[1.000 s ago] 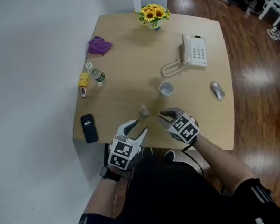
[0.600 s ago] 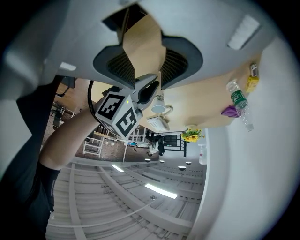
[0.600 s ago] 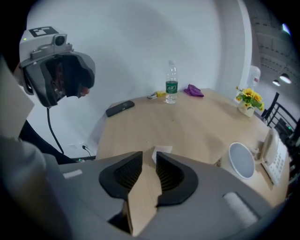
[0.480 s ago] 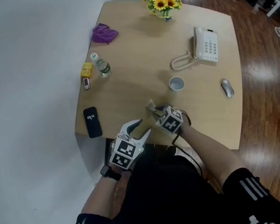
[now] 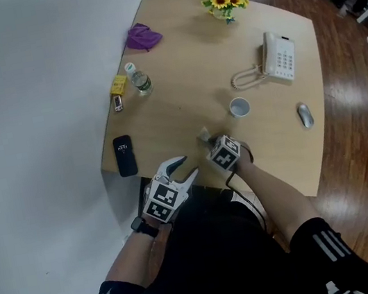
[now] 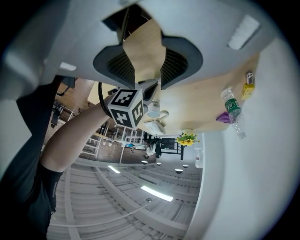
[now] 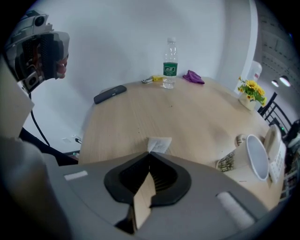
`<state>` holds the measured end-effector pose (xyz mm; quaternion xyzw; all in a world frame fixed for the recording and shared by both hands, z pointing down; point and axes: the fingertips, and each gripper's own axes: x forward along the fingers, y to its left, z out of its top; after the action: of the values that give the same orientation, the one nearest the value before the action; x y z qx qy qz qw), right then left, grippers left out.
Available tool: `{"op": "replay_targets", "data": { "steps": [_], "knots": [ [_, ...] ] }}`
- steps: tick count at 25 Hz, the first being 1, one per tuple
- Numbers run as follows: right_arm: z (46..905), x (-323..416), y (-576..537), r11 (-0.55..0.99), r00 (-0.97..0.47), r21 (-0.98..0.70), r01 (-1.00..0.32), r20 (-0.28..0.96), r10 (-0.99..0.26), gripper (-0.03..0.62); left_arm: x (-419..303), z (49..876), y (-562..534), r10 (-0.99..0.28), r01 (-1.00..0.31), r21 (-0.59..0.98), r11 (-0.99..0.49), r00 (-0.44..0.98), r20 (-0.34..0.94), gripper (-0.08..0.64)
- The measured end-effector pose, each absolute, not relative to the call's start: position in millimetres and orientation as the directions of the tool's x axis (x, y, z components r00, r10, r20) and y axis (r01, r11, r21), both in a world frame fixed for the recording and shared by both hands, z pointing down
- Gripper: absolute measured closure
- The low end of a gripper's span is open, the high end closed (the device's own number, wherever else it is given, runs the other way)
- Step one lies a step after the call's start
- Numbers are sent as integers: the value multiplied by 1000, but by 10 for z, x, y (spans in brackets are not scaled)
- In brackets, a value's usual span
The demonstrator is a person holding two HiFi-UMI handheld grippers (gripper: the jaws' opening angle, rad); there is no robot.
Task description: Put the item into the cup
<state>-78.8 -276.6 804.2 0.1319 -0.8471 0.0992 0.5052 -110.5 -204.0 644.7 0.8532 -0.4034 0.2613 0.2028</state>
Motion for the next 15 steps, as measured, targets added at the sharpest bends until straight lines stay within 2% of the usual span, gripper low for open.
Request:
{"op": "replay_targets", "data": {
  "steps": [7, 11, 15],
  "knots": [
    [7640, -763, -2877, 928, -531, -45, -369, 830, -171, 584, -1097, 6415, -2148, -594, -789, 133, -599, 550, 588, 393],
    [7187, -625, -3069, 915, -580, -15, -403, 777, -243, 584, -1028, 6356, -2228, -594, -777, 130, -616, 565, 573, 393],
    [6926, -276, -3400, 872, -565, 28, -488, 751, -341, 584, -909, 6324, -2275, -585, -757, 122, -642, 586, 561, 393]
  ]
}}
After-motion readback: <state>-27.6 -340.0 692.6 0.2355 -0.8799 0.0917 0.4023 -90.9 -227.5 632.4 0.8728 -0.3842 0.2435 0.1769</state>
